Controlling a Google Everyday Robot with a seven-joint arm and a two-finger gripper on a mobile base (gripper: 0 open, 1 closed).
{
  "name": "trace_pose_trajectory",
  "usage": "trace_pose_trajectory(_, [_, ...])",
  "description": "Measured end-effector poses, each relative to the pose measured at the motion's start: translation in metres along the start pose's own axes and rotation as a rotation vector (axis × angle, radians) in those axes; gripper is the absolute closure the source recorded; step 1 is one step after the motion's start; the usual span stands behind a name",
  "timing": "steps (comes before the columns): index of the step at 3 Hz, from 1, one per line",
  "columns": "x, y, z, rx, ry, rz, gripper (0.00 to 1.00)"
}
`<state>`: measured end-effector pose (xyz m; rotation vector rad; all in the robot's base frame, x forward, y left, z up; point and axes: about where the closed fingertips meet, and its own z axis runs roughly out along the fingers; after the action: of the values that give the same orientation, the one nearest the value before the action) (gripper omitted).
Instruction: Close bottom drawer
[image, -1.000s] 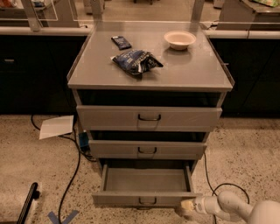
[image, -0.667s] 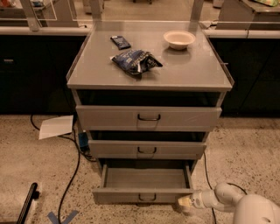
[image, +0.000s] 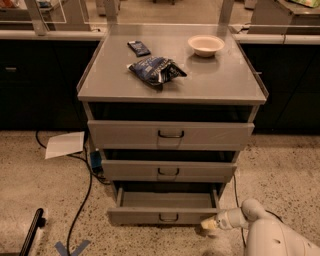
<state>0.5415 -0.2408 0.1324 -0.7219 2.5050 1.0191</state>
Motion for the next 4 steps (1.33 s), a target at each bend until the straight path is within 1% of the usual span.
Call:
trace_pose_trajectory(1, [-0.015,-0.011,0.000,0.032,-0.034,-0.007,1.00])
trace_pose_trajectory(2, [-0.030,-0.023,-0.003,0.120,-0.079,-0.008,1.00])
trace_pose_trajectory(3, [-0.039,-0.023,-0.007,0.217,-0.132,0.012,1.00])
trace_pose_trajectory(4, [-0.043,-0.030,-0.005,0.311,-0.167,0.034,1.00])
